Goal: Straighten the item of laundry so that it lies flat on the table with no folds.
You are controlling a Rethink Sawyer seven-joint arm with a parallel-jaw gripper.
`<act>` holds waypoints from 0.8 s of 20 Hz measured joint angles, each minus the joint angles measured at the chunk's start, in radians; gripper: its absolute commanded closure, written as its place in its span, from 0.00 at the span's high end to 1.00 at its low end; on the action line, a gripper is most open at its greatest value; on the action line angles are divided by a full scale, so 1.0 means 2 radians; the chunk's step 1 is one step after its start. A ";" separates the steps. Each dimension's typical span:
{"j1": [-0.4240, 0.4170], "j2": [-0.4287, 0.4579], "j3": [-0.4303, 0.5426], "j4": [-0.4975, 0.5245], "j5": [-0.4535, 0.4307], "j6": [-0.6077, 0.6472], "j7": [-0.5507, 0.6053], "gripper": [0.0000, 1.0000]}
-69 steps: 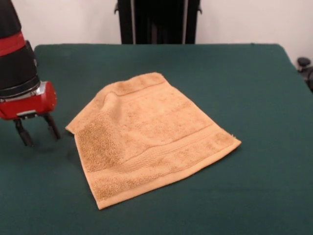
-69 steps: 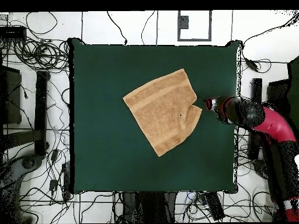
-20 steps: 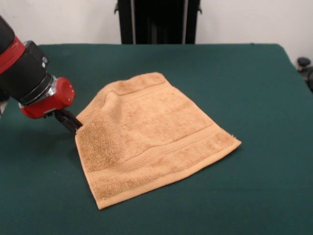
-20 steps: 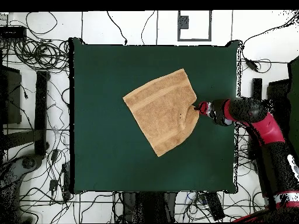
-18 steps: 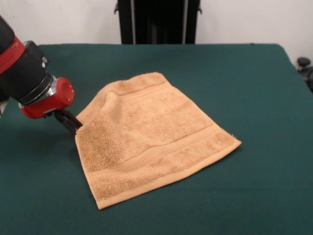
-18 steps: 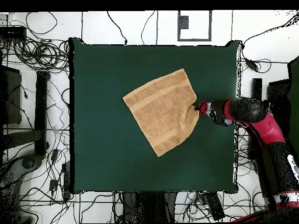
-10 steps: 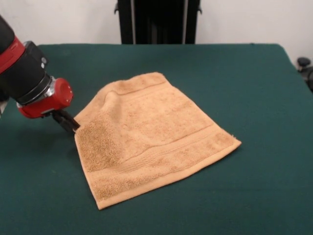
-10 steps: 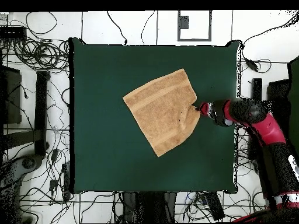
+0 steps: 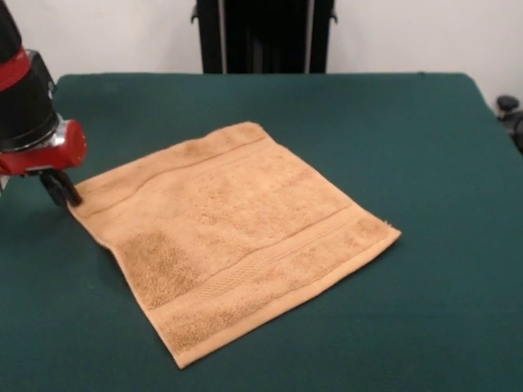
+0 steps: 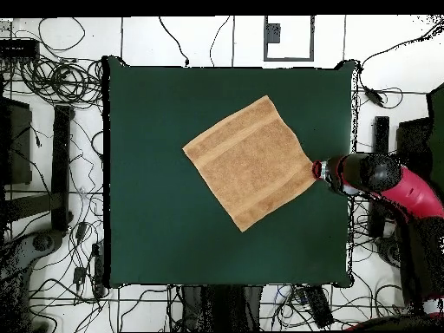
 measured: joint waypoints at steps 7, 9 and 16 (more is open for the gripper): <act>0.002 -0.001 -0.023 0.000 0.006 -0.003 0.000 0.00; 0.002 0.001 -0.024 0.000 0.009 -0.003 0.000 0.00; 0.002 0.005 -0.031 -0.003 0.021 -0.003 0.000 1.00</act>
